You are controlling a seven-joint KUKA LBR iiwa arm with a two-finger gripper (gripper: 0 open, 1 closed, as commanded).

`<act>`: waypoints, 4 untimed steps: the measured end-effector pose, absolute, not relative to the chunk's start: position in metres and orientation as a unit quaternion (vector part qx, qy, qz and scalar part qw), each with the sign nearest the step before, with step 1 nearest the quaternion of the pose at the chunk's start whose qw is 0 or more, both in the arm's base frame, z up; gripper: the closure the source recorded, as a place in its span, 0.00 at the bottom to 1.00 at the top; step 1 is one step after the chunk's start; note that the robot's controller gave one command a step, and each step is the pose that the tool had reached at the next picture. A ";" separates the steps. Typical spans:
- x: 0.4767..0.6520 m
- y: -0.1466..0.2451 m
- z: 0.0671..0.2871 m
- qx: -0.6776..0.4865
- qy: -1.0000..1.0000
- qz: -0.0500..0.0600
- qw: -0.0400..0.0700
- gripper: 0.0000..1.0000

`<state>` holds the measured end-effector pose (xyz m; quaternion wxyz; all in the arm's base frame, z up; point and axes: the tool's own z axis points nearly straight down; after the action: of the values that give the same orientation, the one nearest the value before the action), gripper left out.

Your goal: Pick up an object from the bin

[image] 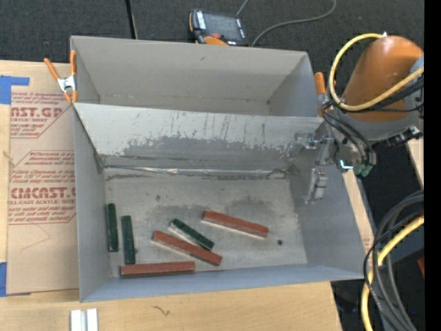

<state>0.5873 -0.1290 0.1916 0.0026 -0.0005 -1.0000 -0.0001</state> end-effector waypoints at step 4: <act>0.501 -0.041 0.209 0.149 -0.989 0.001 -0.005 1.00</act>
Offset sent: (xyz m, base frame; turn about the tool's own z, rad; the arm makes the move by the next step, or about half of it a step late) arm -0.0237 0.0301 -0.1143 -0.2106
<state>0.5011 -0.0414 0.2093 -0.0046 0.1489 -0.9888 0.0008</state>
